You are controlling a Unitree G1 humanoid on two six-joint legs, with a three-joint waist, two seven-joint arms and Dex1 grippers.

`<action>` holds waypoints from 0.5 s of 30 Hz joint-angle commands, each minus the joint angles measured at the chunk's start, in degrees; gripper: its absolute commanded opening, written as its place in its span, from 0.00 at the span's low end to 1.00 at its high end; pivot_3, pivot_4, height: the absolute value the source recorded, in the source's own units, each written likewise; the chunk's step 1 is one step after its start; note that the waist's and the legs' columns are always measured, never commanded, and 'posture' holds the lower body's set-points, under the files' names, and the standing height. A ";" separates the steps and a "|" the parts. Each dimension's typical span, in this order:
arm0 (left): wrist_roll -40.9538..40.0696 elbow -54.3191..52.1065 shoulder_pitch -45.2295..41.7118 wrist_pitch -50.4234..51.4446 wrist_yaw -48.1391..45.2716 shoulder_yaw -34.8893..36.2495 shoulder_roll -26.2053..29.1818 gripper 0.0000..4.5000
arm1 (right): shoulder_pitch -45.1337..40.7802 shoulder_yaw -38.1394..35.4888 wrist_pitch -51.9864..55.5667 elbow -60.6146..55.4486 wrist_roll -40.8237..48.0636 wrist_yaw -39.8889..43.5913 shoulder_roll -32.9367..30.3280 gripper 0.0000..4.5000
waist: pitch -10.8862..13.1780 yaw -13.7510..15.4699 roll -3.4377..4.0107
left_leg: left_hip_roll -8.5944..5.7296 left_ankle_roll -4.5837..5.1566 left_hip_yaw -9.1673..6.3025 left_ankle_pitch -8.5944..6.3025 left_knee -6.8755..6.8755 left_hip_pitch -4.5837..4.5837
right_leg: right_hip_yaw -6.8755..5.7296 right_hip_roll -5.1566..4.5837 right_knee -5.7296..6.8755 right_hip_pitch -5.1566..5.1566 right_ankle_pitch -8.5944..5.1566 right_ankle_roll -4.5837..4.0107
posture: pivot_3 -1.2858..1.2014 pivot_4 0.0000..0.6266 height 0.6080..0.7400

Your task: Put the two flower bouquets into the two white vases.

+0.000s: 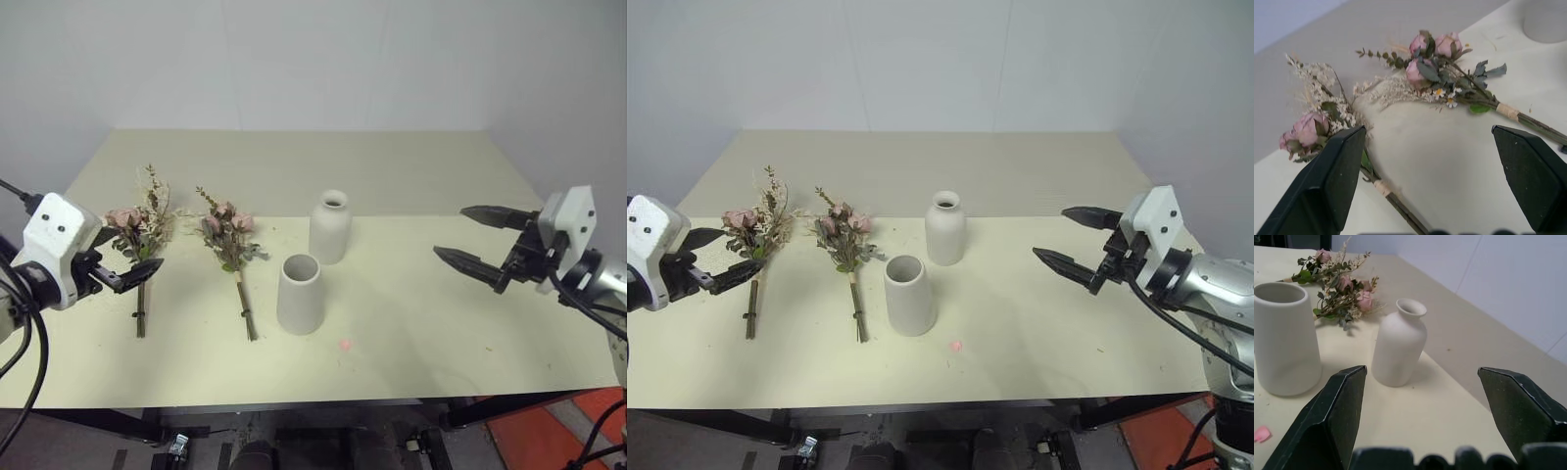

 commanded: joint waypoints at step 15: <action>3.18 14.46 -16.43 10.95 4.83 -11.32 3.31 0.99 | 1.87 -3.02 0.50 -5.71 1.70 -2.42 -0.17 0.96 | 0.00 0.11 0.00 | -0.01 0.00 0.00 0.00 0.01 0.04 | 0.00 0.01 0.03 0.02 0.00 0.01 | 0.52 0.24 1.00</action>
